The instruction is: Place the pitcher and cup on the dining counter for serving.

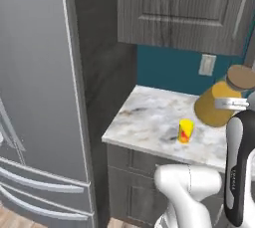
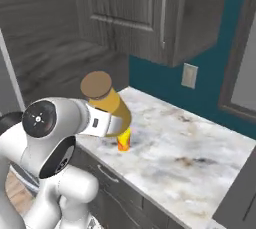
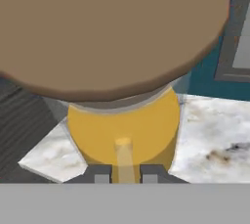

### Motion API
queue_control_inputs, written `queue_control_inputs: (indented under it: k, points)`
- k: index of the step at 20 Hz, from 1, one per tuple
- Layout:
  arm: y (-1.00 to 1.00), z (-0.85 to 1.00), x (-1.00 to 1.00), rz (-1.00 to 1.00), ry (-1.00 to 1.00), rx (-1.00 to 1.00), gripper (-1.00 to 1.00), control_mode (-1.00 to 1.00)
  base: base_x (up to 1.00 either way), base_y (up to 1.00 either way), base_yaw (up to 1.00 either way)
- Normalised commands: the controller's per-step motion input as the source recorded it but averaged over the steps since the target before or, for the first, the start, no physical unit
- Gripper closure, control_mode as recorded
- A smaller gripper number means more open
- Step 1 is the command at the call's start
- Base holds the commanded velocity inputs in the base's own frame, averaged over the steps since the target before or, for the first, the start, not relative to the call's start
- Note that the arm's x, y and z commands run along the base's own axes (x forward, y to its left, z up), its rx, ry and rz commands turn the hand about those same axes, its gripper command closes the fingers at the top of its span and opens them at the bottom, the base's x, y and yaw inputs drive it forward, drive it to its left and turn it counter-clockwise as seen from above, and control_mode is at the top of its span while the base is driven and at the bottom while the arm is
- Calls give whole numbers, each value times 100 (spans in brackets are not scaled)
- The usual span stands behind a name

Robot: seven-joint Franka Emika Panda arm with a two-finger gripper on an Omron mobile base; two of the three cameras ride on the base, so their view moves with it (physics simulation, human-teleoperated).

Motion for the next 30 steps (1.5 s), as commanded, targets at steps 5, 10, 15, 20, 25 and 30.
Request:
queue_control_inputs:
  k: [5, 10, 15, 20, 25, 30]
  points:
    - [0, 0, 0, 0, 0, 0, 100, 100, -5, 0, 100]
    - [0, 0, 0, 0, 0, 0, 100, 100, -3, 0, 100]
    - [0, 0, 0, 0, 0, 0, 100, 100, -1, 0, 100]
    - [0, 0, 0, 0, 0, 0, 100, 100, 0, 0, 100]
    - [0, 0, 0, 0, 0, 0, 100, 100, 0, 0, 100]
    - [0, 0, 0, 0, 0, 0, 100, 100, 8, 0, 99]
